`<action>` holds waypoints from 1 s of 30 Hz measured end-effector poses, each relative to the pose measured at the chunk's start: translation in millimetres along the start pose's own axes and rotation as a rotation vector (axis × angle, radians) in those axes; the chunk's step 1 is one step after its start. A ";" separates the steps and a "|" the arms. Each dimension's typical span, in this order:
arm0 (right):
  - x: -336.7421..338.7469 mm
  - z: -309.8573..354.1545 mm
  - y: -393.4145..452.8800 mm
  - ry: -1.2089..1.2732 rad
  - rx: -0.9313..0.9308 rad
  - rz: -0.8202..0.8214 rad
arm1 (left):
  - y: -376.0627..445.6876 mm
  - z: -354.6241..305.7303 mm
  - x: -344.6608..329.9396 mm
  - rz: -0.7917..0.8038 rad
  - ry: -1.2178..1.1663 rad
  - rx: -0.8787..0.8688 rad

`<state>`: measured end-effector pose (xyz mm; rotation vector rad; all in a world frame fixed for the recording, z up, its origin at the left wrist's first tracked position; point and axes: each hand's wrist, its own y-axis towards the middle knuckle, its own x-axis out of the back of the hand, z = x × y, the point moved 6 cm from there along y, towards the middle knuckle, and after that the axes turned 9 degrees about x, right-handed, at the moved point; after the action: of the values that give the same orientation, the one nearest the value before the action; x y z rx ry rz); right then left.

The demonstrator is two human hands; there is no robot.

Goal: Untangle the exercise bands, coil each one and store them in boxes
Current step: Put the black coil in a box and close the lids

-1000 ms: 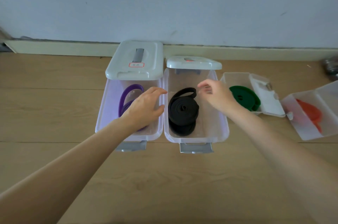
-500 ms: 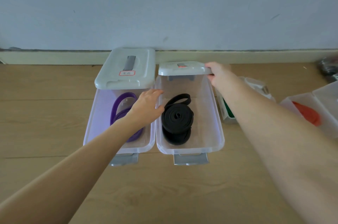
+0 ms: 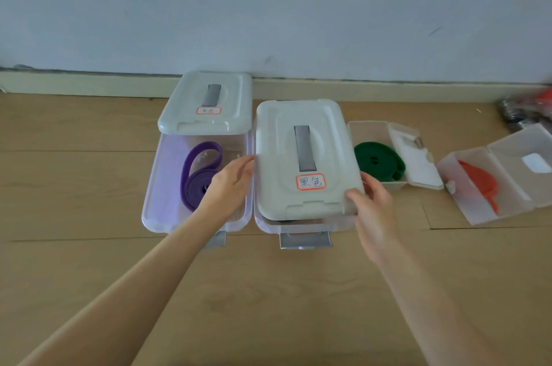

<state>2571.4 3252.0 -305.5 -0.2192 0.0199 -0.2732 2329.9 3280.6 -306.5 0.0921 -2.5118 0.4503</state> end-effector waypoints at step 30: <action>14.0 -16.1 9.6 -0.724 0.052 0.359 | -36.5 1.4 -56.5 0.049 0.578 -0.217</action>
<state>2586.6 3253.8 -323.2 -0.2481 -0.6589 0.1738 2382.0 3244.0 -328.2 -0.1635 -1.9778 0.1832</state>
